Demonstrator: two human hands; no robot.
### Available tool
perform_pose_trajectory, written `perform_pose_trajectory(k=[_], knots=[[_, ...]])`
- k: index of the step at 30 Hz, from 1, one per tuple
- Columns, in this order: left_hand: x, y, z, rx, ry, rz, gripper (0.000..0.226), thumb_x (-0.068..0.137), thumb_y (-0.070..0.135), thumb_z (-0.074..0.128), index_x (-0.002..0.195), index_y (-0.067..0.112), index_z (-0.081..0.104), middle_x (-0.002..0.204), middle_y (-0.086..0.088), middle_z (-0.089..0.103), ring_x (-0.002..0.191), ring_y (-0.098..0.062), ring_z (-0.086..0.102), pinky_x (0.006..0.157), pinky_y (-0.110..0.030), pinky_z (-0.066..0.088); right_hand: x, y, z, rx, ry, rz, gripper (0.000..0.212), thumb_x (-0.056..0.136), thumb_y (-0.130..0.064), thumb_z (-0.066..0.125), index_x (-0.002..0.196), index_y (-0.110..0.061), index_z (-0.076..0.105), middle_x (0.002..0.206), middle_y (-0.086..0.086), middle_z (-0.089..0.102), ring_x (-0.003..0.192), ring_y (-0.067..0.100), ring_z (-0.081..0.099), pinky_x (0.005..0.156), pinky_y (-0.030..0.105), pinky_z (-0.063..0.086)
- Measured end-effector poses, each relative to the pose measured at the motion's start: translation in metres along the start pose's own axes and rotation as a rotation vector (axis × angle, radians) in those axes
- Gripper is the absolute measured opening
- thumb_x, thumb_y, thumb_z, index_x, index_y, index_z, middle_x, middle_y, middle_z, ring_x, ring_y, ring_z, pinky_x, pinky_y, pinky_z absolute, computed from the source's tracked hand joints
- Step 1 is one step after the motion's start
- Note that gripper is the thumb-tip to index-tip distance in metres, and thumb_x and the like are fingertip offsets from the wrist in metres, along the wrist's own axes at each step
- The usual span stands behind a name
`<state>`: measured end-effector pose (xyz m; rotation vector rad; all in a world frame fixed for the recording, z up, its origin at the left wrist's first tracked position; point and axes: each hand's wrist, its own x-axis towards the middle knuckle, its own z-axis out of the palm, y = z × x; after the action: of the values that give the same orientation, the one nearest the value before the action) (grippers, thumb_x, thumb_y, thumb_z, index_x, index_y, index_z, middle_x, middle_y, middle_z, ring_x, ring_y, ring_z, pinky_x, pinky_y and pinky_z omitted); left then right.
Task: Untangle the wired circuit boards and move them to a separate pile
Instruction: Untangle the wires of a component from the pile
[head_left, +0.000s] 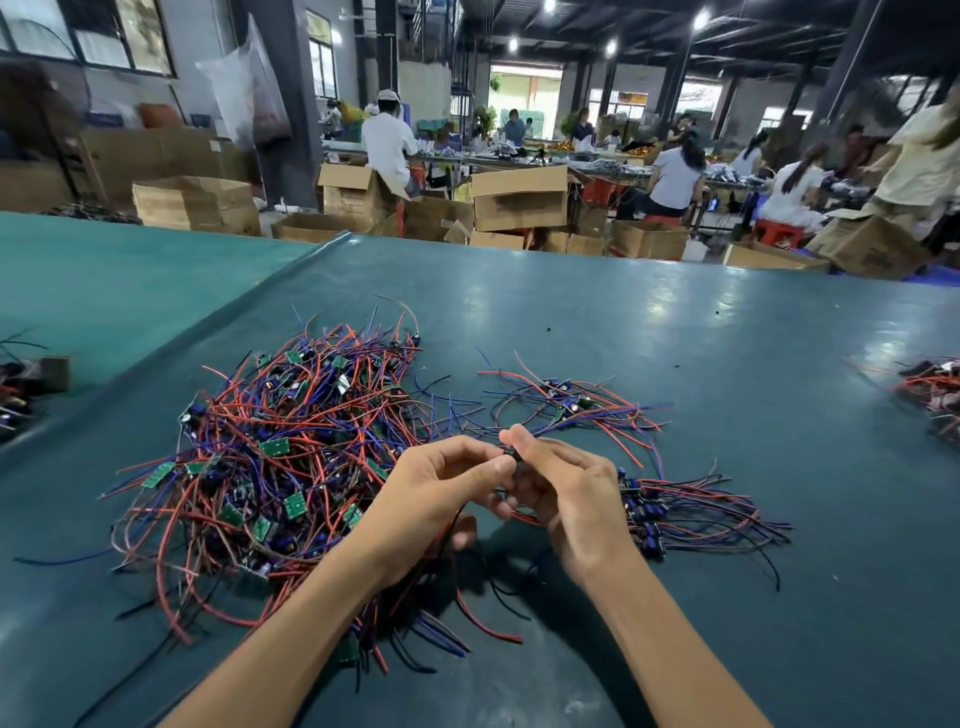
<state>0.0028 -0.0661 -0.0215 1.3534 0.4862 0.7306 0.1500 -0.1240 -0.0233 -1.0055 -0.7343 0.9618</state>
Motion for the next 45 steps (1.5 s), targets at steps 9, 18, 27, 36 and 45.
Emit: perform_pose_trajectory(k=[9,18,27,36,45], knots=[[0.003,-0.006,-0.004,0.038,0.075,0.031,0.032,0.079,0.042,0.080,0.085,0.012,0.071,0.068,-0.009,0.043,0.049,-0.010,0.027,0.043,-0.019,0.024,-0.004,0.002,-0.001,-0.276,0.015,-0.150,0.029,0.075,-0.036,0.080,0.071,-0.008,0.079,0.060,0.015,0.068,0.048,0.022,0.059,0.047,0.029,0.052],[-0.003,-0.006,-0.014,0.073,0.024,-0.068,0.031,0.074,0.034,0.087,0.078,0.007,0.073,0.069,-0.010,0.062,0.048,-0.012,0.049,0.039,-0.021,0.041,-0.001,0.005,0.001,-0.357,-0.027,-0.057,0.027,0.086,-0.034,0.075,0.072,-0.011,0.077,0.055,0.010,0.054,0.043,0.014,0.042,0.040,0.021,0.033],[-0.010,-0.001,-0.005,0.054,-0.077,-0.117,0.025,0.074,0.024,0.088,0.071,0.007,0.071,0.070,-0.014,0.061,0.050,-0.017,0.056,0.045,-0.027,0.051,0.016,-0.008,-0.024,-0.136,0.160,0.075,0.023,0.087,-0.018,0.075,0.067,-0.007,0.075,0.054,0.000,0.048,0.040,0.009,0.034,0.036,0.016,0.019],[-0.010,0.005,-0.004,0.103,-0.108,-0.156,0.028,0.075,0.022,0.087,0.073,0.002,0.067,0.068,-0.015,0.059,0.048,-0.019,0.055,0.052,-0.031,0.055,0.023,-0.023,-0.048,0.020,0.322,0.073,0.019,0.081,-0.010,0.079,0.067,0.000,0.072,0.059,0.005,0.052,0.039,0.008,0.035,0.033,0.018,0.019],[-0.011,0.002,-0.009,0.161,-0.080,-0.200,0.031,0.067,0.033,0.088,0.066,0.012,0.065,0.067,-0.014,0.060,0.043,-0.014,0.048,0.039,-0.019,0.033,0.022,-0.015,-0.049,0.067,0.409,0.061,0.023,0.080,-0.010,0.081,0.059,-0.009,0.073,0.058,0.001,0.052,0.039,0.008,0.028,0.035,0.019,0.017]])
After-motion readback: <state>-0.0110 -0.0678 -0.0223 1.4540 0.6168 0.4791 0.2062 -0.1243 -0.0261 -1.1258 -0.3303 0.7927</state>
